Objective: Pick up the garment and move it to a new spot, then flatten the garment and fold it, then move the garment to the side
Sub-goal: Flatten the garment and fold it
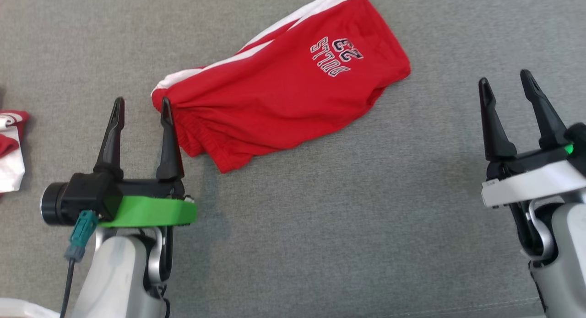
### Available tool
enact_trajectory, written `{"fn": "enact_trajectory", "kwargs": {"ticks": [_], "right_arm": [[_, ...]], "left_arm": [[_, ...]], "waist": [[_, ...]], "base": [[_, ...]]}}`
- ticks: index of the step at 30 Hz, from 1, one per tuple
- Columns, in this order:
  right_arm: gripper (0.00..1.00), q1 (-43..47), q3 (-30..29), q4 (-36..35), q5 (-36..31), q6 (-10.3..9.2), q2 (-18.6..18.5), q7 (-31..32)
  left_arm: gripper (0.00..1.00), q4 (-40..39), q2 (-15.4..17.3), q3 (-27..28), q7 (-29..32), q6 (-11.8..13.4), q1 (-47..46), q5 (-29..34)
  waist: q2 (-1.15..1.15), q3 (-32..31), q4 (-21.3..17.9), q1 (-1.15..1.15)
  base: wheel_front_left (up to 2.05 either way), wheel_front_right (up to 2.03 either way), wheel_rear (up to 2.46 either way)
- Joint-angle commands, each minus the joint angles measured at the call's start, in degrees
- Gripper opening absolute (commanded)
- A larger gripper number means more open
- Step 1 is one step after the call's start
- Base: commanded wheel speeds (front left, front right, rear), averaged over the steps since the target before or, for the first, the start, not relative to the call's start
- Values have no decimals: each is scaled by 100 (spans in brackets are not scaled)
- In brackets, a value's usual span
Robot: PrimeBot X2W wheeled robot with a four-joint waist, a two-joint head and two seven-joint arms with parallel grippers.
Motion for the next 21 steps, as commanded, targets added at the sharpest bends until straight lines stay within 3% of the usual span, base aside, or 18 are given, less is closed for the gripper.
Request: {"fn": "enact_trajectory", "kwargs": {"ticks": [1, 12, 20, 21], "right_arm": [[100, -166, 33, 91, 17, -4, -76, 58], [100, -1552, 815, 1410, 231, -4, -559, 441], [100, -2014, 1195, 2513, 581, -4, -583, 689], [58, -2006, 1249, 2583, 653, -4, -564, 732]], "left_arm": [[100, -39, -29, -18, -2, -38, -153, 77], [100, -99, -295, -215, -2, -231, -692, 201], [100, -49, -409, -188, -2, -286, -710, 270], [100, -43, -416, -180, -3, -286, -689, 283]], "waist": [[0, 317, 251, 0], [0, 950, 855, 0], [0, 910, 954, 0], [0, 889, 946, 0]], "base": [[0, 0, 0], [0, 0, 0], [0, 0, 0], [0, 0, 0]]}}
